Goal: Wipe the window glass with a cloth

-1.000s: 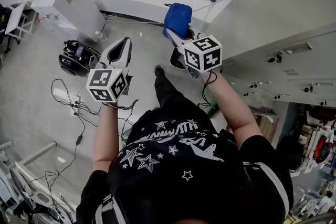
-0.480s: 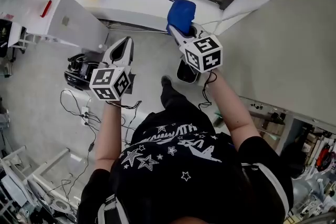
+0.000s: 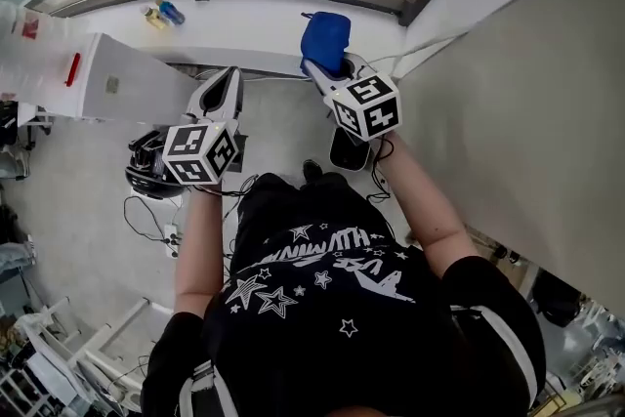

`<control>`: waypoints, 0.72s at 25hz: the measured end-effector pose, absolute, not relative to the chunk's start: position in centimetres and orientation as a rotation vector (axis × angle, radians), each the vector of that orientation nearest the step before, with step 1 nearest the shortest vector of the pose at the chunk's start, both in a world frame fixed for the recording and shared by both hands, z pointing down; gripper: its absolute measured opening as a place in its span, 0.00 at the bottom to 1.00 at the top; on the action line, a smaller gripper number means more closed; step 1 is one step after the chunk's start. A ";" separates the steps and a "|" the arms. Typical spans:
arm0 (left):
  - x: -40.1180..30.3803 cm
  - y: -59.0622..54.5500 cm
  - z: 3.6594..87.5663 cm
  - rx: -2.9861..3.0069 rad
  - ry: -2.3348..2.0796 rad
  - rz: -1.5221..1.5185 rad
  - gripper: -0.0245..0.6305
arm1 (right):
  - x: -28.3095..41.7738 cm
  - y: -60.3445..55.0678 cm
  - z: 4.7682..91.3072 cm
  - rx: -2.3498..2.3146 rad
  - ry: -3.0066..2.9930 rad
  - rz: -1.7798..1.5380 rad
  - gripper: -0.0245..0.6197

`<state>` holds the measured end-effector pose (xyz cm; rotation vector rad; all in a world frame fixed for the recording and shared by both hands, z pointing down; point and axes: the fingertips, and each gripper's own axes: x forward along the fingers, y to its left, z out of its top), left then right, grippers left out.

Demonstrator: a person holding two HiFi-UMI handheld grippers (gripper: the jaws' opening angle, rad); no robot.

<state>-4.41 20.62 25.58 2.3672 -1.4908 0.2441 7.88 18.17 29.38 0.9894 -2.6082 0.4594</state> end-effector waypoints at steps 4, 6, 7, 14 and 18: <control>-3.7 18.9 25.9 2.369 -1.459 0.247 0.05 | 8.7 17.0 29.8 1.015 -2.588 0.477 0.15; -3.5 18.1 26.0 2.388 -1.437 0.262 0.05 | 8.9 16.4 29.8 1.033 -2.584 0.485 0.15; -3.5 17.6 26.1 2.394 -1.429 0.266 0.05 | 9.0 16.1 29.8 1.043 -2.582 0.491 0.15; -5.5 12.9 26.2 2.442 -1.372 0.247 0.05 | 7.7 12.0 31.0 1.114 -2.544 0.514 0.15; -8.1 8.7 27.5 2.411 -1.336 0.242 0.05 | 5.6 8.3 31.8 1.140 -2.505 0.516 0.15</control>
